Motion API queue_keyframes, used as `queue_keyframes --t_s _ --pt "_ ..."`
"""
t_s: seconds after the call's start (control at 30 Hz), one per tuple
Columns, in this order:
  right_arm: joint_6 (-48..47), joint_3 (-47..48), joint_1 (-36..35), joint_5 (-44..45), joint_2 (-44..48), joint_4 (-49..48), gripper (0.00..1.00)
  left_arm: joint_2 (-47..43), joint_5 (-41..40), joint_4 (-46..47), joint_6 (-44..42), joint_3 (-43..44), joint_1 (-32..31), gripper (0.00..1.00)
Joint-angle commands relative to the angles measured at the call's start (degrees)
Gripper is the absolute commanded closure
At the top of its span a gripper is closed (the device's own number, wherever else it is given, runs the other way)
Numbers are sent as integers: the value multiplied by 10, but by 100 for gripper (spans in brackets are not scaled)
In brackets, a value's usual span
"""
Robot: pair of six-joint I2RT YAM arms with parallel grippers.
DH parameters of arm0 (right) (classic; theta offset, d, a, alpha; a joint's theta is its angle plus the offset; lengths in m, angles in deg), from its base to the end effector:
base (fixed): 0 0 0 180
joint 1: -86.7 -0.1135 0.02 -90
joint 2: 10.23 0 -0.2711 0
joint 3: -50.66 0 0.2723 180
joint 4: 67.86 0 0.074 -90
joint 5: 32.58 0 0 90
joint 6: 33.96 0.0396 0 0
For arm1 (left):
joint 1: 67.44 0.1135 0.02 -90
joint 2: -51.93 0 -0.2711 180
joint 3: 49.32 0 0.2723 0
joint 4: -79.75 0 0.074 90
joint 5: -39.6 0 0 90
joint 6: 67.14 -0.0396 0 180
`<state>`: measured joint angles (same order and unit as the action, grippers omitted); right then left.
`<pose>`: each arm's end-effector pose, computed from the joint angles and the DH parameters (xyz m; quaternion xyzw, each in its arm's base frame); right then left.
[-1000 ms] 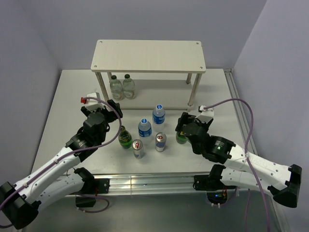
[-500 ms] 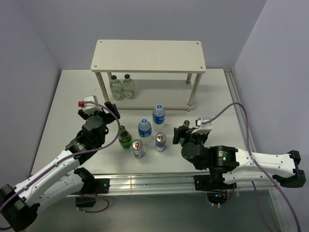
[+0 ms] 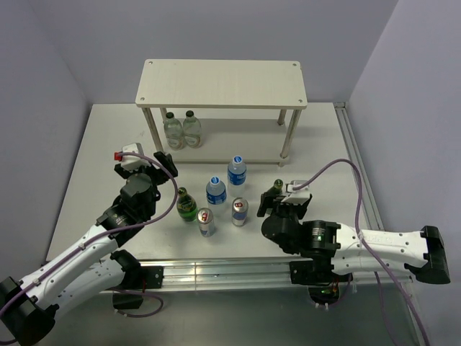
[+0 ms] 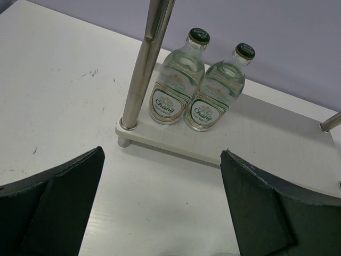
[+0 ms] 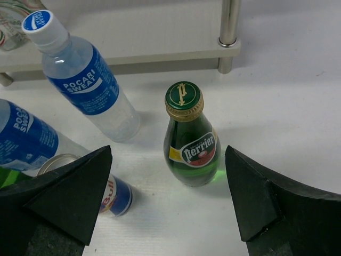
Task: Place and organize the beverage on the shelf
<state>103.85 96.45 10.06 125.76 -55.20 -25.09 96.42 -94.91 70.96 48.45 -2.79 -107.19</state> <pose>0.0743 0.1534 0.2498 0.0333 0.7888 0.0590 0.6109 0.1717 -0.1067 0.3012 -0.1644 0.7176 -0.0935 0.6703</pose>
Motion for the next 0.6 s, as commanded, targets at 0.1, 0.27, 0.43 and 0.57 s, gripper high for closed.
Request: queue_keyframes --t_s 0.1,0.27,0.43,0.57 --pt "-131 -40 99 -44 -16 -211 8 -5 -10 24 -7 -8 -2 3" --pt "-176 -54 165 -85 -30 -299 12 -2 -12 24 -8 -8 -2 3" --pt "-187 -61 209 -129 -64 -353 15 1 -12 26 -9 -8 -2 3" --pt "-181 -56 214 -129 -96 -356 24 1 -15 23 -7 -8 -2 3"
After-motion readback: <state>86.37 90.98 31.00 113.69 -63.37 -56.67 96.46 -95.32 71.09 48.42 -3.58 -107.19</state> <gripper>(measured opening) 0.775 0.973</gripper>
